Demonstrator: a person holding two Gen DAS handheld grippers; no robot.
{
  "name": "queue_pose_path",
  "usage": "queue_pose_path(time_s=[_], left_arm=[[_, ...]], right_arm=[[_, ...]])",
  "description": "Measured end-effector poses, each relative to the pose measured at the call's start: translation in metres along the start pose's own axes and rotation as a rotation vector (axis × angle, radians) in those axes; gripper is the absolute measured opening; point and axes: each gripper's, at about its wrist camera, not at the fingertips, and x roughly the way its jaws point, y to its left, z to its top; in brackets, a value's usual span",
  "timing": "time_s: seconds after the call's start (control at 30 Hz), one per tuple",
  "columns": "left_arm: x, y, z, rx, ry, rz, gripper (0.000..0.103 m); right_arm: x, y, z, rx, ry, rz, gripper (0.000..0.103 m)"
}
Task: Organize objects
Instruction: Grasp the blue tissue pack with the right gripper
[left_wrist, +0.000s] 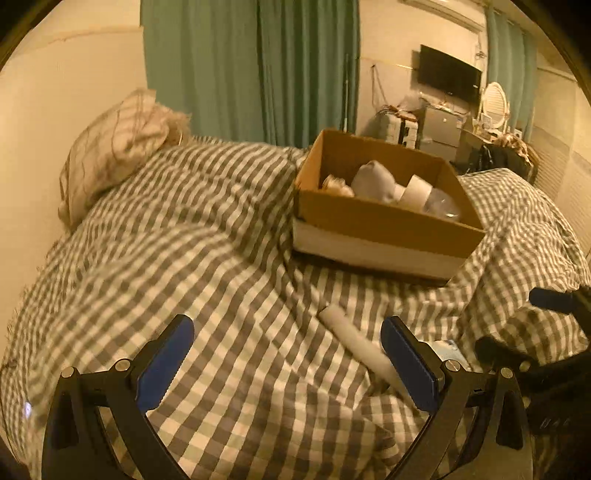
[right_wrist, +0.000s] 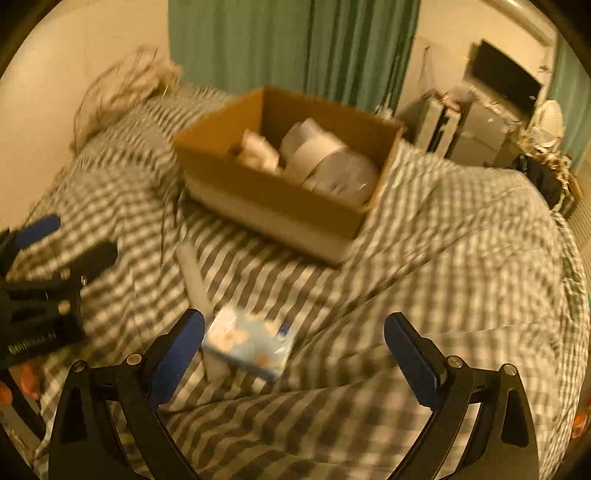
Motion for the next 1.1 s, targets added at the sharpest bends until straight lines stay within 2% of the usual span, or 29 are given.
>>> queue_pose_path(time_s=[0.13,0.3,0.4,0.47,0.53,0.57,0.6,0.73,0.83,0.9,1.0,1.1], left_arm=[[0.007,0.006,-0.003,-0.024,0.017,0.000,0.103],[0.015,0.012,-0.005,-0.052,0.045,0.004,0.103],[0.016,0.014,-0.007,-0.060,0.048,0.000,0.103],[0.016,0.014,-0.007,-0.059,0.051,0.001,0.103],[0.017,0.013,-0.008,-0.056,0.056,0.003,0.103],[0.018,0.013,-0.008,-0.055,0.059,0.001,0.103],[0.018,0.013,-0.008,-0.053,0.061,0.000,0.103],[0.021,0.012,-0.010,-0.050,0.077,0.008,0.103],[0.022,0.009,-0.010,-0.043,0.083,0.016,0.103],[0.023,0.003,-0.009,-0.035,0.089,0.013,0.103],[0.029,-0.009,-0.006,-0.029,0.112,-0.005,0.103],[0.037,-0.022,-0.002,-0.048,0.118,-0.008,0.103]], right_arm=[[0.013,0.012,-0.002,-0.033,0.050,0.019,0.098],[0.050,0.032,-0.006,-0.078,0.169,0.054,0.098],[0.074,0.033,-0.010,-0.070,0.248,0.021,0.098],[0.083,0.031,-0.010,-0.050,0.270,0.040,0.098],[0.086,0.031,-0.009,-0.043,0.282,0.049,0.092],[0.087,0.031,-0.010,-0.043,0.285,0.053,0.074],[0.087,0.030,-0.010,-0.039,0.289,0.068,0.074],[0.079,0.028,-0.011,-0.027,0.266,0.082,0.070],[0.059,0.023,-0.007,-0.008,0.192,0.064,0.069],[0.042,0.017,-0.002,0.002,0.131,0.025,0.069],[0.014,0.006,0.000,-0.003,0.035,-0.079,0.069],[0.002,-0.009,0.002,0.050,-0.003,-0.080,0.069]])
